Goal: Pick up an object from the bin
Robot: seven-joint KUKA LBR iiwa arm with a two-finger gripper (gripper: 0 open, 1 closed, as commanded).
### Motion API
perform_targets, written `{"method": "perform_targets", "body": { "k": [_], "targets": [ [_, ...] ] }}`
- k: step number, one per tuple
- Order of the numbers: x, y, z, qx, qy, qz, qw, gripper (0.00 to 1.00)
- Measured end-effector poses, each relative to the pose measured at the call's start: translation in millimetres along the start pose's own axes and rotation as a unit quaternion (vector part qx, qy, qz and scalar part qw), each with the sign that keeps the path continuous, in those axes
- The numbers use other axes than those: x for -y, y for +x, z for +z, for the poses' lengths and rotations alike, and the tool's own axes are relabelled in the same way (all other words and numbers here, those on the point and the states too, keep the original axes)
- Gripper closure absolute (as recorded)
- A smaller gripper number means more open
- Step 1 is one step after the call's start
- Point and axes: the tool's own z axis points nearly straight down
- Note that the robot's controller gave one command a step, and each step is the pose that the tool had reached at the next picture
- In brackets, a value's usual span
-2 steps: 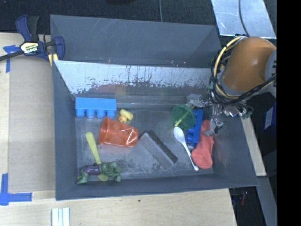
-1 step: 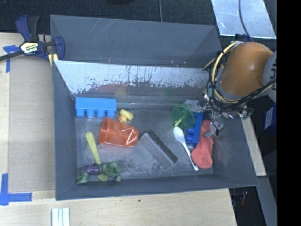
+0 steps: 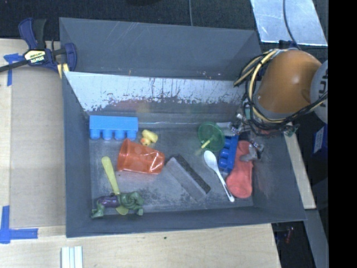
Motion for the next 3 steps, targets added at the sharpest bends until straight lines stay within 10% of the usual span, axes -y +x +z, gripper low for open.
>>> {"method": "perform_targets", "body": {
  "k": [1,2,3],
  "targets": [
    [-18.5,-3.5,1.2,0.0026,-0.001,-0.183,0.9832,0.0],
    [-14.5,-0.8,1.8,0.0015,0.001,-0.069,0.9976,0.0],
    [-16.3,-6.6,3.3,0.0054,0.001,-0.064,0.998,1.0]
  ]
}}
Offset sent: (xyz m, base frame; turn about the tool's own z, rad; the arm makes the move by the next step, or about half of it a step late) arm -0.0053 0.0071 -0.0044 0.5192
